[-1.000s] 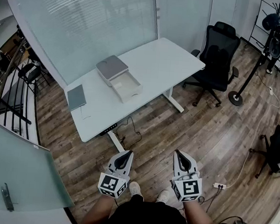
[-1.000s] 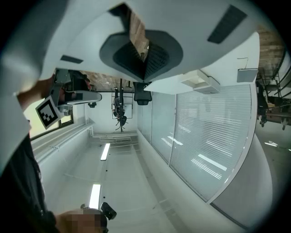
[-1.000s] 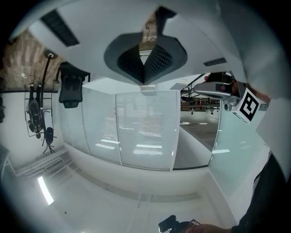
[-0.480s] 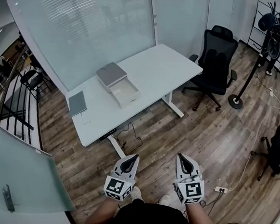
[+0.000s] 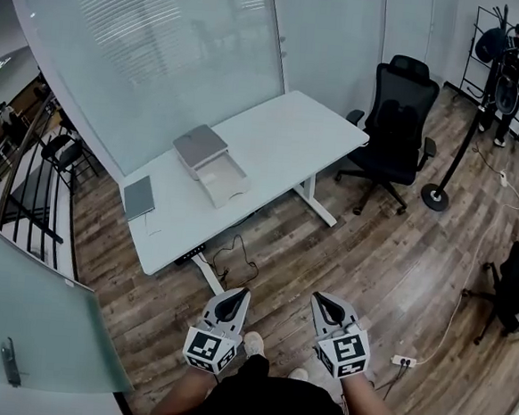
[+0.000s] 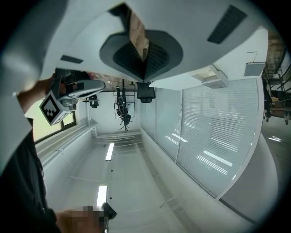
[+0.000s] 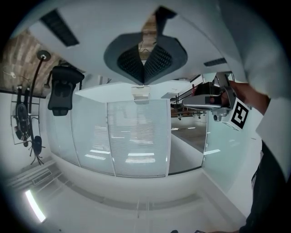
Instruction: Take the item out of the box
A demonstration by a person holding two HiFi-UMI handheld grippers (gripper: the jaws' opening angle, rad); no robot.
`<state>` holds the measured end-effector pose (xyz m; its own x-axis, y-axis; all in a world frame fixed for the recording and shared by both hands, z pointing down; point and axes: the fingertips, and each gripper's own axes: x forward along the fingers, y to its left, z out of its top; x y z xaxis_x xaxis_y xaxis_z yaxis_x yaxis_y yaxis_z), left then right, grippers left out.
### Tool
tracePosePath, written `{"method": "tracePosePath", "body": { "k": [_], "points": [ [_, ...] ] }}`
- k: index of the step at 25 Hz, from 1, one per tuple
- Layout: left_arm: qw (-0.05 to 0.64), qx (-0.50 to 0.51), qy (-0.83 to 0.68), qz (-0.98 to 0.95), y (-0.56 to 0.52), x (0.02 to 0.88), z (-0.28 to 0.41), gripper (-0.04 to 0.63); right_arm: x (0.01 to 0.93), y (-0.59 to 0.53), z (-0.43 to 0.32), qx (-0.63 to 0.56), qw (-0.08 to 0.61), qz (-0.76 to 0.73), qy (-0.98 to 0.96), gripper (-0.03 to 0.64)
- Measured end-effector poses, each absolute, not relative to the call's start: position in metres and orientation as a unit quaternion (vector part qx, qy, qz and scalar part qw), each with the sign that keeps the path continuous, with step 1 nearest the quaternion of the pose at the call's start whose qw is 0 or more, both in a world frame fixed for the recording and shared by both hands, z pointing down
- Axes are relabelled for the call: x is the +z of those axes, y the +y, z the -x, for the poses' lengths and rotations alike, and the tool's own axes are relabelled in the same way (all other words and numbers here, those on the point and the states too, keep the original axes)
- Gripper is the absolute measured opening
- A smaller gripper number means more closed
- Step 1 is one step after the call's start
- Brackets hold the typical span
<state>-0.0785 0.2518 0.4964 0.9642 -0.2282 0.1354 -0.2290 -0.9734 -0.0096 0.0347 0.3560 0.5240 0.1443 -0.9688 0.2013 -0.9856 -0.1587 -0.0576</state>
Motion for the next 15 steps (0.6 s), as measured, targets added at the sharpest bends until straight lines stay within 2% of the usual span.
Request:
{"method": "tracePosePath", "body": {
  "k": [15],
  "points": [
    [0.015, 0.059, -0.113, -0.992, 0.14, 0.499, 0.021, 0.012, 0.489, 0.233, -0.092, 0.055, 0.06, -0.757, -0.649, 0.006]
  ]
}}
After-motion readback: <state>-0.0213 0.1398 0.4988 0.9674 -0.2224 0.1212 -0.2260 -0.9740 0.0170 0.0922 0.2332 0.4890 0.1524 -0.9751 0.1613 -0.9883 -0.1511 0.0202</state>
